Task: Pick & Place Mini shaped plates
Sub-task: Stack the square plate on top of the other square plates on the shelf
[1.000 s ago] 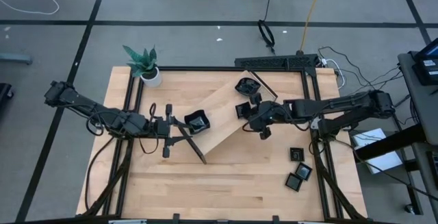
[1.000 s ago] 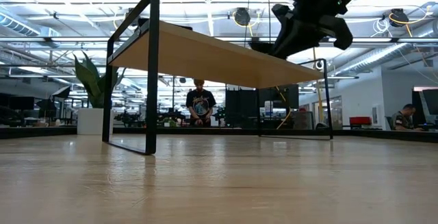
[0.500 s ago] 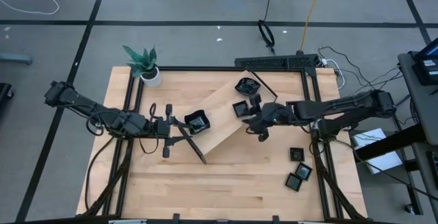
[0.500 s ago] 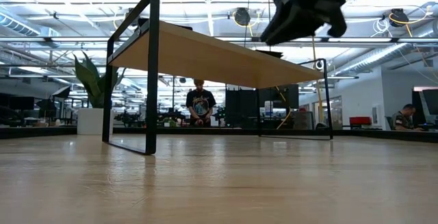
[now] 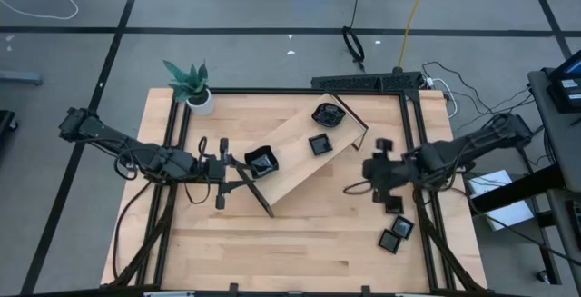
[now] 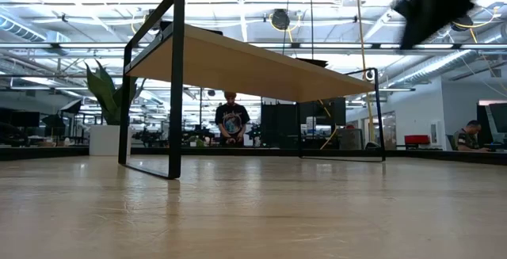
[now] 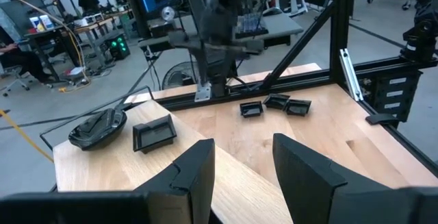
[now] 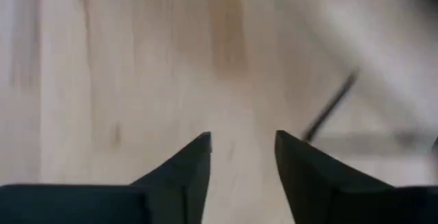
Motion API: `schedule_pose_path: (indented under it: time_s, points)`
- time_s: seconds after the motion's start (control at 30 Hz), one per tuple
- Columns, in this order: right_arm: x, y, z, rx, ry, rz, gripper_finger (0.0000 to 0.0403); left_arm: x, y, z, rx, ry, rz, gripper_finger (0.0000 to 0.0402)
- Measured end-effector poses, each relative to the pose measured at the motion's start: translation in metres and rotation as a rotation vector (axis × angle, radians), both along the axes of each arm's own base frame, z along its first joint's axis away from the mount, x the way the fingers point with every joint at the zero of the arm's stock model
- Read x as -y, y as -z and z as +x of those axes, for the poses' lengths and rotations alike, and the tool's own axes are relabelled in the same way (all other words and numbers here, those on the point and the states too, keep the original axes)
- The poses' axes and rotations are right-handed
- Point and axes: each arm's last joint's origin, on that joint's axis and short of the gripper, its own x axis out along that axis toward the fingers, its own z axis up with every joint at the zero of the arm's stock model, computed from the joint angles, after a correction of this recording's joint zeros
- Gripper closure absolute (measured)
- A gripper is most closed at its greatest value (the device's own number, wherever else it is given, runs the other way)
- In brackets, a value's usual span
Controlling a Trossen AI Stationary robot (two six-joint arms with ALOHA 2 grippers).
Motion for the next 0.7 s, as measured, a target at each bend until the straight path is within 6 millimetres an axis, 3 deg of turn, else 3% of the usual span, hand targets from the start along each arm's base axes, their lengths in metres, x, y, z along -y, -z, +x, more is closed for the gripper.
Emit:
schedule_pose_path:
  time_s: [0.1, 0.23, 0.5, 0.7]
  points:
    - [-0.005, 0.023, -0.019, -0.165, 0.088, 0.079, 0.0227, 0.0, 0.0, 0.0, 0.0, 0.0, 0.0, 0.025]
    - [-0.015, 0.053, -0.033, -0.311, 0.047, 0.156, 0.021, 0.0, 0.0, 0.0, 0.0, 0.001, 0.0, 0.025]
    - [-0.017, 0.104, -0.052, -0.442, 0.074, 0.248, 0.0245, 0.0, 0.0, 0.0, 0.001, 0.004, -0.001, 0.025]
    - [-0.01, 0.122, -0.062, -0.49, 0.136, 0.229, 0.0259, 0.0, 0.0, 0.0, 0.001, 0.004, -0.001, 0.025]
